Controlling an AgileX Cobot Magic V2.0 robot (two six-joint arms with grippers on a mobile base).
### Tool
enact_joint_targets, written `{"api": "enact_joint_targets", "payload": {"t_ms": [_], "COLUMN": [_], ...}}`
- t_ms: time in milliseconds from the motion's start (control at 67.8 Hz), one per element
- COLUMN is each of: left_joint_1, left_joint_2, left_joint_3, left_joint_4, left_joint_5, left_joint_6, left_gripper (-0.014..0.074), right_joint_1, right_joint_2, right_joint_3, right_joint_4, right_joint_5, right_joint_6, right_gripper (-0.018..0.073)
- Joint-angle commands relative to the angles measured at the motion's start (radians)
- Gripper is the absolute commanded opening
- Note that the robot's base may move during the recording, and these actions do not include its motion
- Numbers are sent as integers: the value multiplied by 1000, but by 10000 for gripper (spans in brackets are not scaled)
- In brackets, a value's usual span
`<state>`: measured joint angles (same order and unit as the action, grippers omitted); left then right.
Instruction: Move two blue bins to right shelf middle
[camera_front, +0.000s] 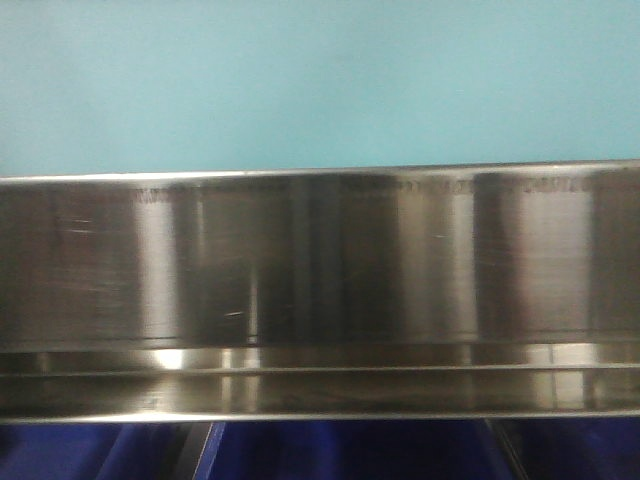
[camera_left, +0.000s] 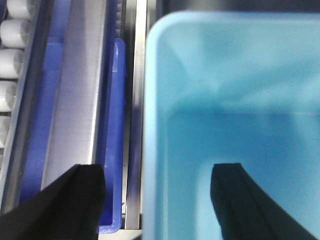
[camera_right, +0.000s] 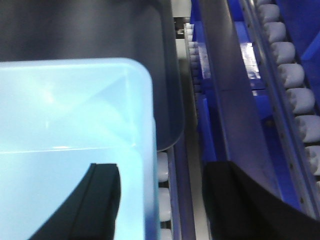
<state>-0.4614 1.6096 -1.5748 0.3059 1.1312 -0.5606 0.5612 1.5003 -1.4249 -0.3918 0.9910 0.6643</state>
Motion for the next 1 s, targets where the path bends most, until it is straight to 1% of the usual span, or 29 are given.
{"api": "enact_joint_targets", "payload": {"t_ms": [0,162,369,516,634,678,767,840,929,988], "left_joint_1": [1,1,-1,-1,-1,-1,-1,-1,-1,-1], "left_joint_2": [13,11,-20,-59,-88,-94,-107,-114,-121,-121], "left_joint_3": [0,0,0,0,0,0,0,0,0,0], "left_joint_4": [-19,-19,-20,-20,-23,-30,-37,-63,-130,-162], "left_joint_5": [7,11,44,89,90,90,90,90,90,90], "left_joint_6": [5,7,7,7,20,33,33,38,64,64], "left_gripper": [361,361,361,361,361,361,361,361,361,361], "right_joint_1": [-4,-4,-3,-3,-1,7,31,59,94,112], "right_joint_2": [4,2,-48,-91,-122,-132,-143,-146,-146,-146], "right_joint_3": [-5,-7,-29,-42,-42,-42,-42,-42,-42,-42], "right_joint_4": [2,2,2,6,29,42,48,48,48,55], "right_joint_5": [-5,-2,14,97,144,162,203,230,230,230], "right_joint_6": [-1,-1,-1,-1,-3,-12,-14,-14,-14,-14], "right_gripper": [268,268,268,268,268,268,268,268,268,268]}}
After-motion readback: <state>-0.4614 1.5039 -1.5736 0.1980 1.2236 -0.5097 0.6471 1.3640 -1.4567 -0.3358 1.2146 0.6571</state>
